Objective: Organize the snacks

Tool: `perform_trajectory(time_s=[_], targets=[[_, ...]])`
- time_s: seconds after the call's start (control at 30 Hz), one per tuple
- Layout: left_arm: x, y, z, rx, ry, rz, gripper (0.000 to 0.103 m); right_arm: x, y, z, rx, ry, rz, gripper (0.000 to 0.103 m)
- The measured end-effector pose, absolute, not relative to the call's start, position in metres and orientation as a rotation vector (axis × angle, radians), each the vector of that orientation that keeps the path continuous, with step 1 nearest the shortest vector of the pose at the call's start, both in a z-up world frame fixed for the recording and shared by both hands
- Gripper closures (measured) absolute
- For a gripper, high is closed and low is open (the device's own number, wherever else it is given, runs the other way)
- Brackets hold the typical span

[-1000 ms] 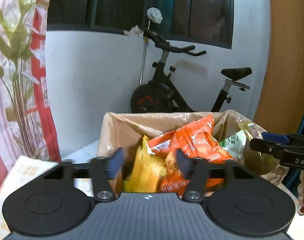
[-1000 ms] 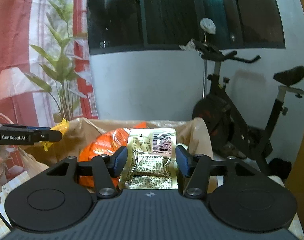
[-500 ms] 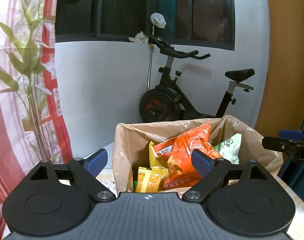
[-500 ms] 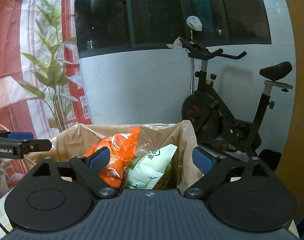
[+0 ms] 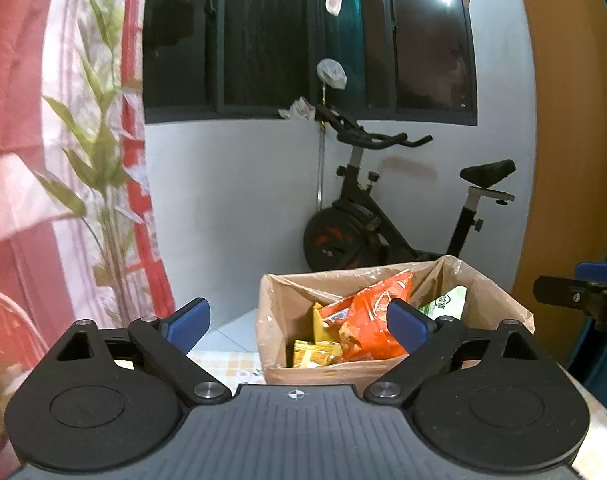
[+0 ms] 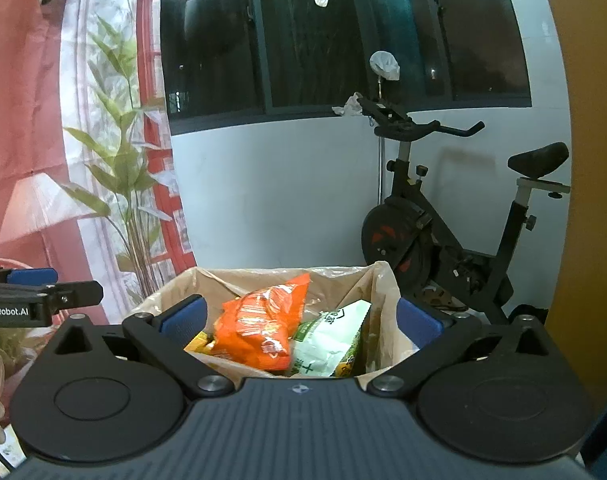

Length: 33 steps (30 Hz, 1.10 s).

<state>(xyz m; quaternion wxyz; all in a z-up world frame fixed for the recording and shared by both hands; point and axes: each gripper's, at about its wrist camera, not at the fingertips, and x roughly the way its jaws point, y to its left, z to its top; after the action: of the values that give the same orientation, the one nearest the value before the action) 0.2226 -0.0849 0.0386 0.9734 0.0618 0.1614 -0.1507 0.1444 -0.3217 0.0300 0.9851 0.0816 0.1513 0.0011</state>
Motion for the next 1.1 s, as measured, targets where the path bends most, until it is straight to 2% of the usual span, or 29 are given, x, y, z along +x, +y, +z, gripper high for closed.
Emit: perform_trajectory(time_s=[0.5, 1.1], targets=[[0.172, -0.067, 0.042, 0.075, 0.349, -0.275, 0.005, 0.081, -0.303, 0.035, 0.201, 0.3, -0.01, 0.0], [0.143, -0.06, 0.044, 0.082, 0.318, -0.239, 0.005, 0.054, -0.29, 0.034, 0.181, 0.311, -0.015, 0.0]])
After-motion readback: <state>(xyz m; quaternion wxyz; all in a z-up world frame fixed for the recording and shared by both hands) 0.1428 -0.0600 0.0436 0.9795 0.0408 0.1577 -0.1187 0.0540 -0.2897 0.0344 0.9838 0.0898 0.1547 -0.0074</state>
